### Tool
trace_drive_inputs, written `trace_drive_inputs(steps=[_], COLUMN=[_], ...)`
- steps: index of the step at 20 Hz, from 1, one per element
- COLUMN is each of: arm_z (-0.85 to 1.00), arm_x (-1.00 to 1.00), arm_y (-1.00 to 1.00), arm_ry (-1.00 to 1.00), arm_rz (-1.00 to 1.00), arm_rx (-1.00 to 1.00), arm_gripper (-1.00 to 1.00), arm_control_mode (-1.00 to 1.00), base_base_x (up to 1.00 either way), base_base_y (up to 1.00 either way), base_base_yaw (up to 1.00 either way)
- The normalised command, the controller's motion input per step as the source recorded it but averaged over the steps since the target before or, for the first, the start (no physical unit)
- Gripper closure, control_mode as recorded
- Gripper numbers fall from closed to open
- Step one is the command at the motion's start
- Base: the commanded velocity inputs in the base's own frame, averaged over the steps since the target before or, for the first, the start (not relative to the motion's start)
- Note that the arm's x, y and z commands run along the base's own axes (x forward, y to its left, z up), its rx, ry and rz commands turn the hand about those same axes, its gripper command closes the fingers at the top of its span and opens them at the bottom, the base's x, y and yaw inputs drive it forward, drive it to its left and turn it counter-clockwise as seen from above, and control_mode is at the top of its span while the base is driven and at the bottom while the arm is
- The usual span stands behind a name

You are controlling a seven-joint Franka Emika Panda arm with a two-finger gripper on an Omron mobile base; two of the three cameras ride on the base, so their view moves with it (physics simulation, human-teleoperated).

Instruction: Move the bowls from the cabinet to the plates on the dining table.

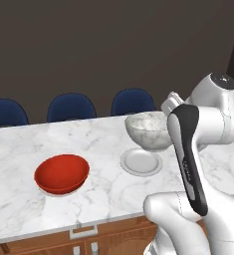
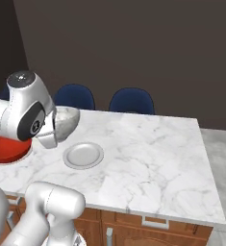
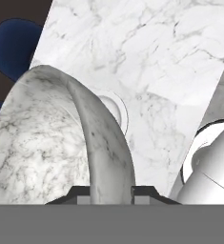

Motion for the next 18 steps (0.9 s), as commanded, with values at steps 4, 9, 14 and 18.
trace_drive_inputs(steps=[4, 9, 14, 18], arm_z=[-0.32, -0.37, -0.41, -0.28], arm_x=[0.20, 0.08, 0.11, 0.16], arm_y=[-0.02, -0.11, -0.04, 0.00], arm_ry=[-0.01, -0.05, -0.04, -0.05], arm_rz=[0.03, 0.01, 0.01, 0.00], arm_rx=[-0.01, 0.04, 0.00, -0.08], arm_gripper=[1.00, 1.00, 1.00, 1.00], arm_control_mode=[-1.00, -1.00, -1.00, -1.00], base_base_x=[0.00, 0.00, 0.00, 0.00], base_base_y=[0.00, 0.00, 0.00, 0.00], base_base_yaw=[0.00, 0.00, 0.00, 0.00])
